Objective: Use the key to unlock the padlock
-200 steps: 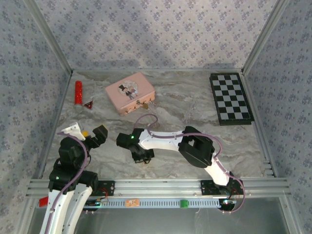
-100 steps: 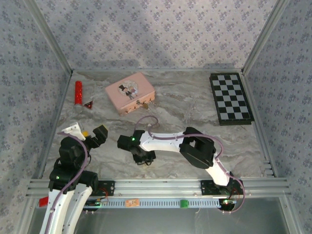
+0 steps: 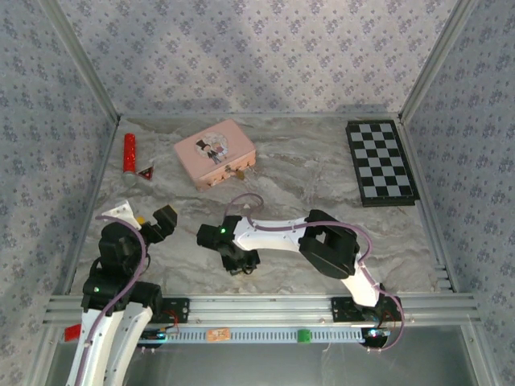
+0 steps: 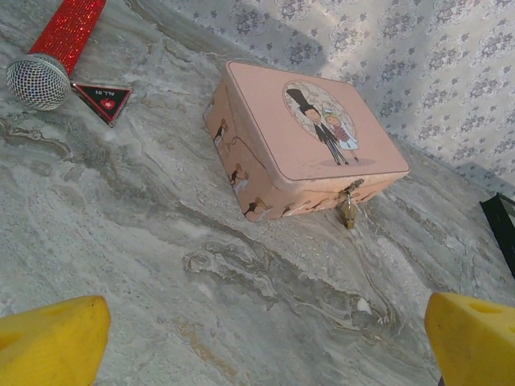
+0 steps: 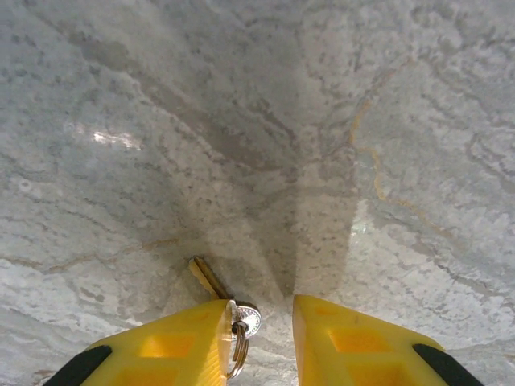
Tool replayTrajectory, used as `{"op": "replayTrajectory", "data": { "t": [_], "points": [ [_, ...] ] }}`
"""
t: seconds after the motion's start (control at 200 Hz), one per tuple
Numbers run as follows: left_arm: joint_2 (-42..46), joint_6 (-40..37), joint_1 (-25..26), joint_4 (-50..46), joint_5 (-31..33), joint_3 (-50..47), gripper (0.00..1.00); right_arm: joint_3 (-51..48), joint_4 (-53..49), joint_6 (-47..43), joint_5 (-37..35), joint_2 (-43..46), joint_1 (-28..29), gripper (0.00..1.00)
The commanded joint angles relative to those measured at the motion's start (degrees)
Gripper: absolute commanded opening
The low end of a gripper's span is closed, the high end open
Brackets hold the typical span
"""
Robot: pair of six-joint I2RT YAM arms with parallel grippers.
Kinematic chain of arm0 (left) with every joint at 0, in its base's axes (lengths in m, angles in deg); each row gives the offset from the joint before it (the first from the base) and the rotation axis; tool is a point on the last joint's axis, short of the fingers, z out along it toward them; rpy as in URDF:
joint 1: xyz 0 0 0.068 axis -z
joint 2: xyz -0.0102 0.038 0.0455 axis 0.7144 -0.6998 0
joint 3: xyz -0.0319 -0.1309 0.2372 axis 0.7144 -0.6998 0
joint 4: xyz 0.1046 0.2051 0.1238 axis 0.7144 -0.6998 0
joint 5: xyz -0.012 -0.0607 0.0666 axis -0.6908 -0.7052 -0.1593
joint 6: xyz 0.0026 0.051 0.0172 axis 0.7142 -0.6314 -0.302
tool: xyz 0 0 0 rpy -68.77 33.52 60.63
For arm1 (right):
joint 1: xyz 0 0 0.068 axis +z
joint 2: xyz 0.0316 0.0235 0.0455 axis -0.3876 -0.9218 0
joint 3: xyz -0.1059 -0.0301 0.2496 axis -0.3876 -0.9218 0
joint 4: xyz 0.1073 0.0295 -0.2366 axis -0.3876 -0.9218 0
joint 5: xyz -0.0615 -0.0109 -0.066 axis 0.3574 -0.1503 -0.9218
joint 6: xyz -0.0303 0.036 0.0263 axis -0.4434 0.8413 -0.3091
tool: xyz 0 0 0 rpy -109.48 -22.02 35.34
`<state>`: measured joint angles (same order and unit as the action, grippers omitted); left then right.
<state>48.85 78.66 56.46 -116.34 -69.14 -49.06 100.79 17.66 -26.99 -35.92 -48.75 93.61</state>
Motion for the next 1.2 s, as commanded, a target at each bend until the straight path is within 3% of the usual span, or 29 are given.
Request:
{"op": "replayTrajectory", "data": {
  "t": [0.0,0.395,0.615,0.825,1.014,1.194],
  "points": [
    [-0.4,-0.5,-0.5,1.3,-0.3,-0.1,1.00,-0.9,-0.3,-1.4,1.0,0.7,0.1,0.25],
    [-2.0,-0.4,-0.8,1.7,-0.8,-0.3,1.00,-2.3,-0.3,-0.7,-1.6,3.9,0.1,0.00],
    [-5.9,-1.1,-0.8,3.3,-7.6,-0.1,1.00,-5.8,4.3,-0.6,-5.6,9.7,-1.2,0.00],
    [-12.4,-0.4,-0.8,6.9,-16.9,-0.3,1.00,-15.4,18.1,0.3,-6.7,20.0,-5.2,0.00],
    [-15.0,4.7,-0.5,14.8,-24.1,-3.2,1.00,-23.5,29.6,-0.3,-6.9,27.4,-9.3,0.00],
    [-17.7,11.8,2.9,26.6,-25.8,-7.1,0.98,-29.0,41.9,-2.6,-6.4,33.5,-14.1,0.00]
  ]
}}
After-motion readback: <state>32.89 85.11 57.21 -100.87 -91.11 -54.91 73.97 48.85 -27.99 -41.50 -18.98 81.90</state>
